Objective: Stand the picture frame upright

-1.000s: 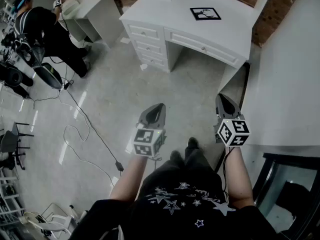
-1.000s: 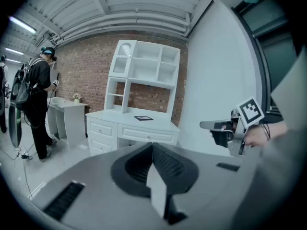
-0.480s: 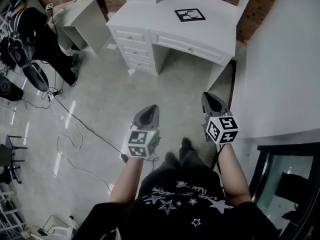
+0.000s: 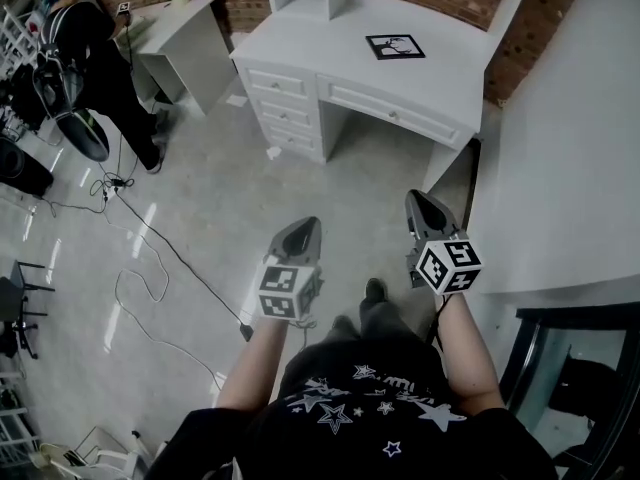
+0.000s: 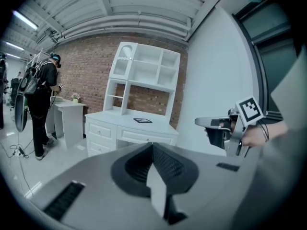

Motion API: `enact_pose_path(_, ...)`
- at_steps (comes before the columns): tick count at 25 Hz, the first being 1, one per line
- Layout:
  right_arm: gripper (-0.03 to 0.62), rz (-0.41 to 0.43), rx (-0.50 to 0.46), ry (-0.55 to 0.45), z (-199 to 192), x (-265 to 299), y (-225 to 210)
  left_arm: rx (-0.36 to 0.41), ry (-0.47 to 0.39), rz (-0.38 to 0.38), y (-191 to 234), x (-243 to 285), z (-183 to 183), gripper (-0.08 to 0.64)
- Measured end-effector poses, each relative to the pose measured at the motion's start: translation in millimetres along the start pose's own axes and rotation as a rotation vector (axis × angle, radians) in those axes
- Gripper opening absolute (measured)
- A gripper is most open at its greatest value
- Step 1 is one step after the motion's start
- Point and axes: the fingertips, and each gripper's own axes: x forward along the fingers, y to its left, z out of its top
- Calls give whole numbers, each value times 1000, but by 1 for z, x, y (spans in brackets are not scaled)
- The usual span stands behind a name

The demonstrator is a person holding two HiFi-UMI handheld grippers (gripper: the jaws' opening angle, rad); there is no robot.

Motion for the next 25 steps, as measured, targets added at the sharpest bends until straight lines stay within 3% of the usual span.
enact_pose_path(16, 15, 1, 43, 34, -11, 69, -34, 11, 5, 63, 40, 35, 16, 18)
enact_pose_path(25, 15, -18, 63, 95, -12, 141, -85, -21, 53, 111, 71, 94, 29, 18)
